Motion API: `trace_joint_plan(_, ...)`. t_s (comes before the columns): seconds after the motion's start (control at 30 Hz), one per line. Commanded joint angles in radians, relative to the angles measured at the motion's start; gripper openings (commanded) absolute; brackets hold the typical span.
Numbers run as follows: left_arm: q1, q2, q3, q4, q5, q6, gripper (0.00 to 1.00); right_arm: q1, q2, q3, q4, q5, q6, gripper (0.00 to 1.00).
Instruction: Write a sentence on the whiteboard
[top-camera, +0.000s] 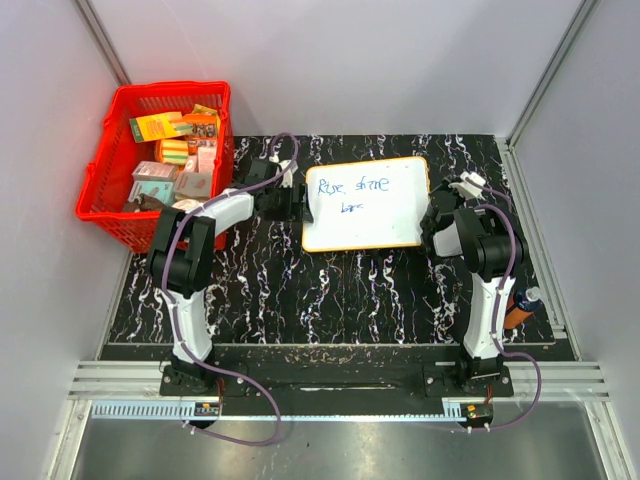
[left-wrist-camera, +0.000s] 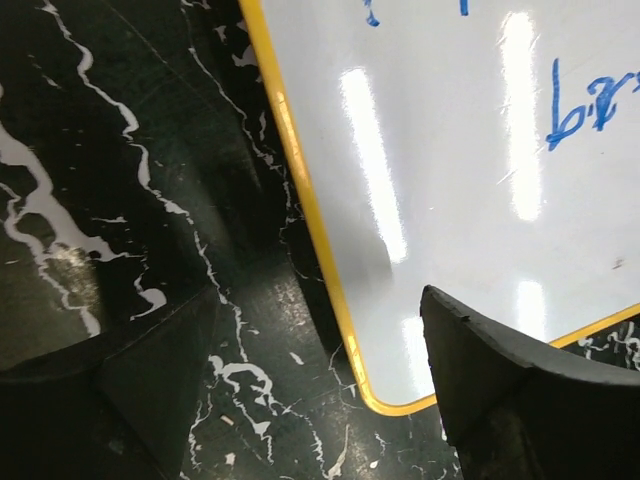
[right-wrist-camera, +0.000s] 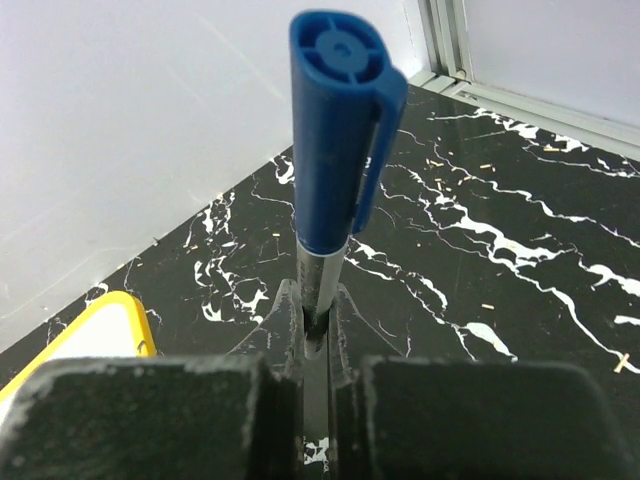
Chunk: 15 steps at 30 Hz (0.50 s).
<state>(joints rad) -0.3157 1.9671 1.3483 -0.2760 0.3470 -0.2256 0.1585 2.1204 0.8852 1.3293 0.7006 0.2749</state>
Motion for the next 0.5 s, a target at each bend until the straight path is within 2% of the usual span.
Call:
trace_joint_plan(0.0,0.015,0.036,0.032,0.073,0.115,-0.064,0.86,0.001,0.013,-0.028,0.223,0.056,0.066,0.00)
trace_joint_plan(0.23,0.033,0.113,0.042,0.135,0.162,-0.116,0.86,-0.008,0.024,-0.045,0.223,0.074,0.090,0.00)
trace_joint_plan(0.47,0.032,0.136,0.014,0.281,0.337,-0.182,0.78,-0.014,0.026,-0.051,0.223,0.071,0.110,0.00)
